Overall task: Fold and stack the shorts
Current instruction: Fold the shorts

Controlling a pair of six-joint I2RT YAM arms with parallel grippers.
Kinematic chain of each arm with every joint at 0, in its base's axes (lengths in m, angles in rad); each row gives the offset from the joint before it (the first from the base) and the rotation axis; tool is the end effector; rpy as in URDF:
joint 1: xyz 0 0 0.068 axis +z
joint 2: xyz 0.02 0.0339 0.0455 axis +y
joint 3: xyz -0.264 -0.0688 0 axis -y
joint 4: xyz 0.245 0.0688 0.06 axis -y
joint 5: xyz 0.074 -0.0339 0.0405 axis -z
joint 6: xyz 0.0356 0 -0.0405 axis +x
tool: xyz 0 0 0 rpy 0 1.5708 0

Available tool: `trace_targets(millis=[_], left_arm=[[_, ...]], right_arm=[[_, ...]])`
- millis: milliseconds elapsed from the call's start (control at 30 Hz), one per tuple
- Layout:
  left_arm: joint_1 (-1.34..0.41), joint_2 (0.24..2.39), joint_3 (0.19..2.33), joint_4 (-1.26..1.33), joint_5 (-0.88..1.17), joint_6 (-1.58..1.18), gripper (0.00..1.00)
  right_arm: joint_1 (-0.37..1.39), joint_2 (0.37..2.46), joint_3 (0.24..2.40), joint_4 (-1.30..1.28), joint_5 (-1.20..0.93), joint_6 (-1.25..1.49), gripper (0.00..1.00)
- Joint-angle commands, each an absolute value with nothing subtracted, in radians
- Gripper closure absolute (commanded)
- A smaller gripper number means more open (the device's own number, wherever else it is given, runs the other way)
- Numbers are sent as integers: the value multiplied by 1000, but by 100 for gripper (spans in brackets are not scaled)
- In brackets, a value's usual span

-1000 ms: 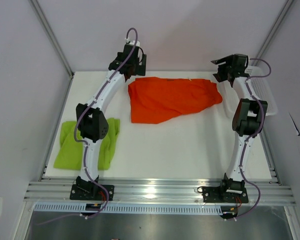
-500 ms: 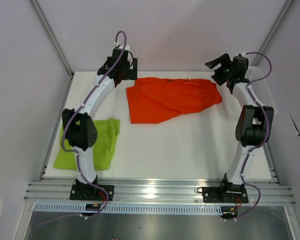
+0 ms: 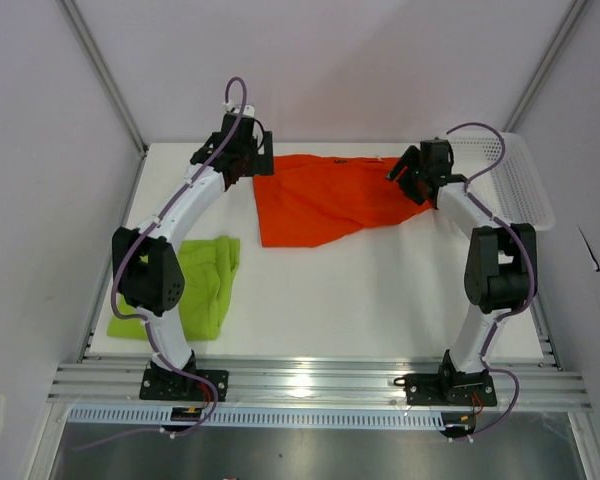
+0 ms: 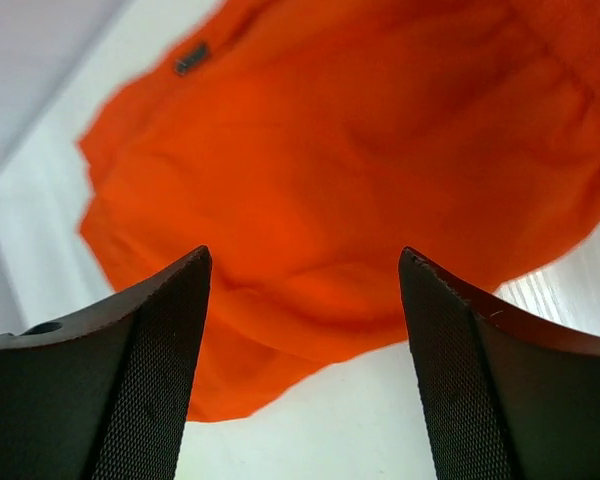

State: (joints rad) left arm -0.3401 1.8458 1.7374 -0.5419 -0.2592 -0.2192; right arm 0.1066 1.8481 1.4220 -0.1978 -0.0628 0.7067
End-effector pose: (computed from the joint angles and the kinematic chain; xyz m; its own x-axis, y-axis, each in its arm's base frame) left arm 0.4066 -0.1342 0.3351 -0.5854 -0.0158 -0.8106 0.0029 0.9998 -0.0216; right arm 0.4264 0.0479 0.2568 -0.5436 0.5936 -0.5934 0.2579 0.7909 0.5549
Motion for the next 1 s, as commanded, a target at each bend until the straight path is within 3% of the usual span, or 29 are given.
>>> trace_targets(millis=[0,267,433,500,767,967], left_arm=[[-334,1818,1687,-502,-226,-290,4],[-337,1760,1606,-465,-233,-314,4],[-337,1733,1583,-474,-244,-316,4],[-337,1712,1575,-477,-253,-319,4],[-337,1666,1531,-471,-245,-313,4],[-337,1660,1500,-466,-230,-299,4]], right_arm=[[159,1916,1419,-233,90,669,25],[276,2118,1603,-397,271,571,27],[339,2146,1608,-484,288,467,35],[368,2122,1553,-505,316,469,37],[576,1766,996,-390,288,577,37],[718,1589,876,-428,267,684,32]])
